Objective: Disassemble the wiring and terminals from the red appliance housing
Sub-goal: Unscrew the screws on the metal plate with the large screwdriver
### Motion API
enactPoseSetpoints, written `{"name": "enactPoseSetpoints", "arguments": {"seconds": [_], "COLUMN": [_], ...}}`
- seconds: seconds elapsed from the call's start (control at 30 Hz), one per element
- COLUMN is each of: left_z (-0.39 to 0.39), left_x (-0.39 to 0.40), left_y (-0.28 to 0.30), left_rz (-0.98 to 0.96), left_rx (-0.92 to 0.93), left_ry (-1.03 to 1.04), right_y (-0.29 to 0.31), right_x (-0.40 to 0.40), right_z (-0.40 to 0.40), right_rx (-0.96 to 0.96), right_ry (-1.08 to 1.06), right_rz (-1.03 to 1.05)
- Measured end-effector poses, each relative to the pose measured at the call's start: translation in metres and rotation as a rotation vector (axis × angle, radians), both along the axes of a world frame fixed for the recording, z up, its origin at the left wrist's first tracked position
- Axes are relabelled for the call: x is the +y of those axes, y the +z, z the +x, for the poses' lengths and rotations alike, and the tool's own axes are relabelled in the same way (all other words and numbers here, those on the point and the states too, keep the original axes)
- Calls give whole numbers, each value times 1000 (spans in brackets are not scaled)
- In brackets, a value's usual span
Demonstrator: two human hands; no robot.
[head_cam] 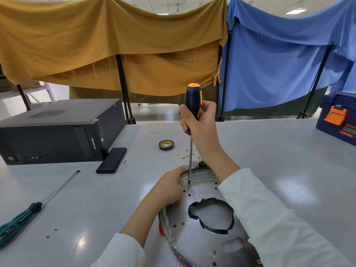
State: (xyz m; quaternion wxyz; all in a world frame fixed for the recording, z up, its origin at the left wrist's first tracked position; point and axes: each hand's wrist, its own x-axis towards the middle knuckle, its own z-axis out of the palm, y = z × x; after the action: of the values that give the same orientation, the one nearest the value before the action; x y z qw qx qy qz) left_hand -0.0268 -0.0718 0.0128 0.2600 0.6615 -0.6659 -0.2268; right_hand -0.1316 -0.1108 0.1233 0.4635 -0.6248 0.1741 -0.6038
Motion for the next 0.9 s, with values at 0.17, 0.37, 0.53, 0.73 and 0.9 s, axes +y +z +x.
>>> {"name": "enactPoseSetpoints", "arguments": {"seconds": [0.17,0.37,0.53,0.73,0.9], "left_z": [0,1,1,1,1], "left_x": [-1,-2,-1,-2,-1], "left_y": [-2,-3,-4,-3,-2], "left_rz": [-9,-20,-23,-23,-18], "left_rx": [-9,-6,-11,-1,14], "left_ry": [1,-1,-4,-9,-10], "right_y": [-3,-1,-5,-3,-2], "right_x": [0,0,0,1,0], "right_z": [-3,-5,-4,-7,-4], "right_rx": [-36,-50,-22,-72,-4], "right_ry": [36,-19,-12,73,33], "right_rz": [9,51,-20,50,17]}}
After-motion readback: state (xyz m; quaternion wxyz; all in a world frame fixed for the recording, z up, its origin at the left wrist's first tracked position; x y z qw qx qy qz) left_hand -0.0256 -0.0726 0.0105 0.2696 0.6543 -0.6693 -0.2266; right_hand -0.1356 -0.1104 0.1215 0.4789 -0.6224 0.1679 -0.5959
